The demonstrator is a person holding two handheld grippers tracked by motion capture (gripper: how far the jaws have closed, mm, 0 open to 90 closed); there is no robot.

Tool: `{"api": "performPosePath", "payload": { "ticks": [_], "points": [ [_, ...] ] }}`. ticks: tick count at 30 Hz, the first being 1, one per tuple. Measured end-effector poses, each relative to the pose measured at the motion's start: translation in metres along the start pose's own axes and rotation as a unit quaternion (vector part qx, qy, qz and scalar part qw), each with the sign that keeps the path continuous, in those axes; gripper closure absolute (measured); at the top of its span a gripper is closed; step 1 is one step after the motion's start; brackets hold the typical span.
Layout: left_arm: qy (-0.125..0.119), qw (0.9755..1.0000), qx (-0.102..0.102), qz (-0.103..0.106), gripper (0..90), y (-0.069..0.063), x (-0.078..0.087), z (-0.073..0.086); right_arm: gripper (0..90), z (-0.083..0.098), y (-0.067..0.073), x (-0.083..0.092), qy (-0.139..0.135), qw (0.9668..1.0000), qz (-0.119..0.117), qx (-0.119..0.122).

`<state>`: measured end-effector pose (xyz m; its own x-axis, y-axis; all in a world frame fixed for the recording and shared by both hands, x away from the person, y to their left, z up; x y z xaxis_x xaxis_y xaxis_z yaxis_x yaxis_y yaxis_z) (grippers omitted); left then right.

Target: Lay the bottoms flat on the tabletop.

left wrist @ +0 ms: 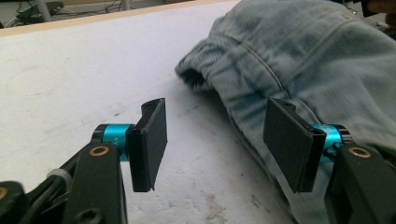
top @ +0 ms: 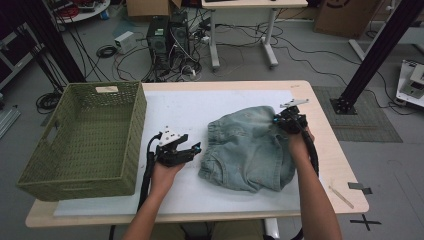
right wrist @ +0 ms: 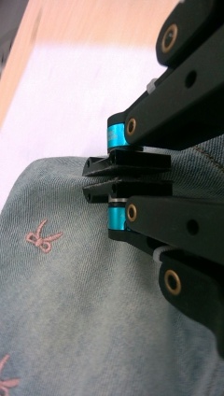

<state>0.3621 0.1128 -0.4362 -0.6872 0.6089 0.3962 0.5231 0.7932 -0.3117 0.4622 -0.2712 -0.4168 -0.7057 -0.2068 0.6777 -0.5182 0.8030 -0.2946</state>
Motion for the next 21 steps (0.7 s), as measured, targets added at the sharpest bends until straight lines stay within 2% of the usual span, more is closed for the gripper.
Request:
{"api": "performPosePath", "payload": {
  "ticks": [3, 6, 8, 10, 13, 14, 16, 19, 21],
  "points": [
    [0.008, 0.9999, 0.000, 0.010, 39.8, -0.004, -0.004, 0.002, 87.7, 0.010, -0.012, 0.006, -0.002, 0.9987, 0.036, -0.036],
    [0.020, 0.9994, -0.002, 0.026, 39.8, -0.010, -0.008, 0.005, 87.4, 0.020, -0.019, 0.011, 0.006, 0.9957, 0.068, -0.062],
    [0.032, 0.9987, -0.001, 0.040, 39.5, -0.013, -0.011, 0.007, 86.4, 0.025, -0.021, 0.012, 0.006, 0.9950, 0.066, -0.075],
    [0.054, 0.9967, -0.002, 0.061, 38.2, -0.019, -0.017, 0.010, 84.8, 0.027, -0.022, 0.014, 0.000, 0.9954, 0.060, -0.075],
    [0.083, 0.9937, -0.006, 0.076, 36.8, -0.025, -0.024, 0.014, 81.3, 0.028, -0.022, 0.017, -0.014, 0.9959, 0.054, -0.072],
    [0.091, 0.9927, -0.005, 0.078, 36.1, -0.027, -0.026, 0.016, 79.2, 0.028, -0.022, 0.018, -0.020, 0.9958, 0.055, -0.071],
    [0.098, 0.9924, -0.012, 0.074, 35.9, -0.030, -0.030, 0.017, 74.7, 0.027, -0.021, 0.021, -0.032, 0.9957, 0.050, -0.072],
    [0.107, 0.9918, -0.014, 0.068, 35.9, -0.031, -0.034, 0.016, 71.0, 0.026, -0.020, 0.024, -0.036, 0.9962, 0.046, -0.065],
    [0.117, 0.9910, -0.010, 0.064, 37.3, -0.032, -0.037, 0.017, 64.6, 0.026, -0.019, 0.026, -0.042, 0.9963, 0.041, -0.063]
  ]
}}
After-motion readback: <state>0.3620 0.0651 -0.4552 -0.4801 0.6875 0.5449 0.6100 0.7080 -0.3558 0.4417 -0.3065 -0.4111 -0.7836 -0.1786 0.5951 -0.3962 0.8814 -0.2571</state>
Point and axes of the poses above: each handheld gripper's, and its own axes: x roughly backward along the jaws, z roughly out of its underside, y roughly to its left, the point moved 2 cm from there along -x, roughly forward along the jaws, and after that the axes turned 13 degrees about x, right-handed, at the moved point
